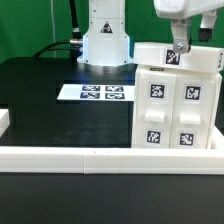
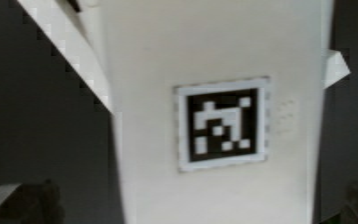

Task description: Assemble cabinet

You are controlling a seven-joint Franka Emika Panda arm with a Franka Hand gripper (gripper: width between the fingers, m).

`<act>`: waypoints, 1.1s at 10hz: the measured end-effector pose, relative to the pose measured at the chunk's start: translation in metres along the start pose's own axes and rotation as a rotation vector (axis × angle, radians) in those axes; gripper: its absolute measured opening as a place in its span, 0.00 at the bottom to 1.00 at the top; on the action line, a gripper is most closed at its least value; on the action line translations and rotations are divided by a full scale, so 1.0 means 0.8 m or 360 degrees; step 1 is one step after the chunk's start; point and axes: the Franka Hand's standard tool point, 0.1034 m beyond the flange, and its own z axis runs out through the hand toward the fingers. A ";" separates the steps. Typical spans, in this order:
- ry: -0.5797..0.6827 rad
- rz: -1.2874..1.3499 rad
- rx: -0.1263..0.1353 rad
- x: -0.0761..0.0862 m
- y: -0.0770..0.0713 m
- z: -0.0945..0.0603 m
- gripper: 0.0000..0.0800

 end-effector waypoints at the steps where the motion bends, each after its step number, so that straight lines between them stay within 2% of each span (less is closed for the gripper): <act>1: 0.0010 0.0012 -0.0009 0.003 -0.002 0.002 1.00; 5: 0.0011 0.0026 -0.0011 -0.002 -0.001 0.012 1.00; 7: 0.0016 0.0033 -0.0018 -0.004 0.002 0.013 0.70; 11: 0.0017 0.0093 -0.0018 -0.004 0.002 0.013 0.70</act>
Offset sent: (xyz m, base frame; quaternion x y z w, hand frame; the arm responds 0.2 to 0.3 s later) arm -0.0054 -0.0053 -0.0133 -0.0058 0.0089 -0.0091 0.9999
